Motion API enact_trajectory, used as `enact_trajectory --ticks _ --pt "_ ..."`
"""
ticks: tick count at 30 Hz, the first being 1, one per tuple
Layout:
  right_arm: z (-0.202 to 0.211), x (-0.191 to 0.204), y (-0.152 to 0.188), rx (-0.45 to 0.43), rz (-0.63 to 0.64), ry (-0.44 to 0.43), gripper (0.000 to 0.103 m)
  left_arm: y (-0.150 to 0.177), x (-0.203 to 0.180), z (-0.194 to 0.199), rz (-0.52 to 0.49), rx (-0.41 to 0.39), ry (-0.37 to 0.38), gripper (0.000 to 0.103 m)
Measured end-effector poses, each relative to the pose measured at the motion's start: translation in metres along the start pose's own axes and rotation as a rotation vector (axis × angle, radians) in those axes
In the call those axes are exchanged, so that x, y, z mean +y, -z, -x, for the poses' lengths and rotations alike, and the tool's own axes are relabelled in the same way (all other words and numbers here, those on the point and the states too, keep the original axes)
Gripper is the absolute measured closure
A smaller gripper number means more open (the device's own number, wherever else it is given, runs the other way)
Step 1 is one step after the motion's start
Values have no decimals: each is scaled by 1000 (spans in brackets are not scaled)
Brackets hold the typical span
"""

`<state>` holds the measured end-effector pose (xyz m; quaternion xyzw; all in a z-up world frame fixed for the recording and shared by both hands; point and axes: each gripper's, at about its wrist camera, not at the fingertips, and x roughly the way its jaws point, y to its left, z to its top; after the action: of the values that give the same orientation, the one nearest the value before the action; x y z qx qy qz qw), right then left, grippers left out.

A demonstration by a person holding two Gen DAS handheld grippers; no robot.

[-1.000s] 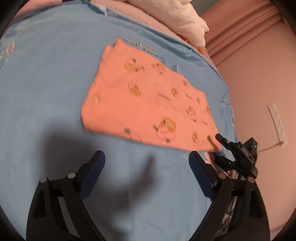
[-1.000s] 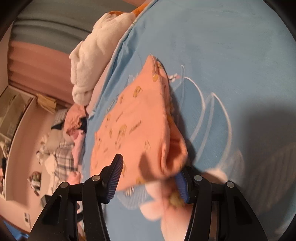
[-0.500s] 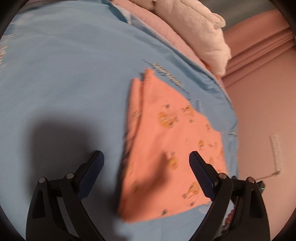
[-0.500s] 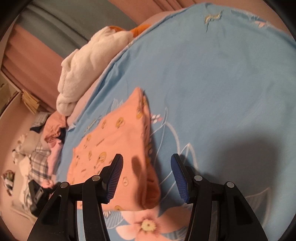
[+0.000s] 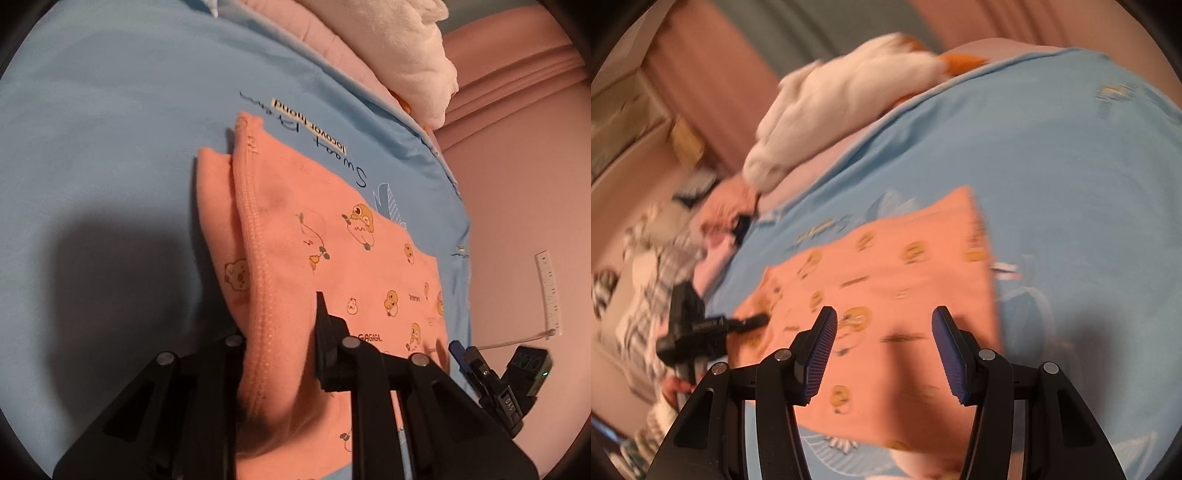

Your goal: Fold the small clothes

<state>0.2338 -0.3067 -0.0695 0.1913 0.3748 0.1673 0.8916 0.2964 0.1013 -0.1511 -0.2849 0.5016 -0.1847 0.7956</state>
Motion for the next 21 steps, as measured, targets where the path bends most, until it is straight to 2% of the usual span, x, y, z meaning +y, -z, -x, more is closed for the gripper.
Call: enact_trajectory --ticks 2,3,4,7,9,12,14,18,21 --pt "-15 16 -5 30 59 -9 49 1 -12 7 -46 -15 -31 88" --pt "-26 25 -8 46 86 -20 53 0 -18 8 -66 -18 -46 88" --pt "-32 30 -9 59 97 -36 67 0 -23 10 -85 -20 -60 88" --pt "-62 45 -19 108 111 -68 75 0 -41 13 -141 -25 -95 88" --pt "-86 50 -23 164 114 -30 81 -1 -55 13 -172 -28 -108 89" --pt "-118 53 -17 264 152 16 83 -2 -76 19 -220 -30 -126 89" --pt "-111 57 -16 253 172 21 83 -3 -89 20 -249 -32 -137 89" --pt "-75 63 -2 233 178 -38 83 1 -115 20 -300 -30 -150 89" --pt "-74 65 28 323 249 -25 83 6 -136 13 -330 -19 -156 89"
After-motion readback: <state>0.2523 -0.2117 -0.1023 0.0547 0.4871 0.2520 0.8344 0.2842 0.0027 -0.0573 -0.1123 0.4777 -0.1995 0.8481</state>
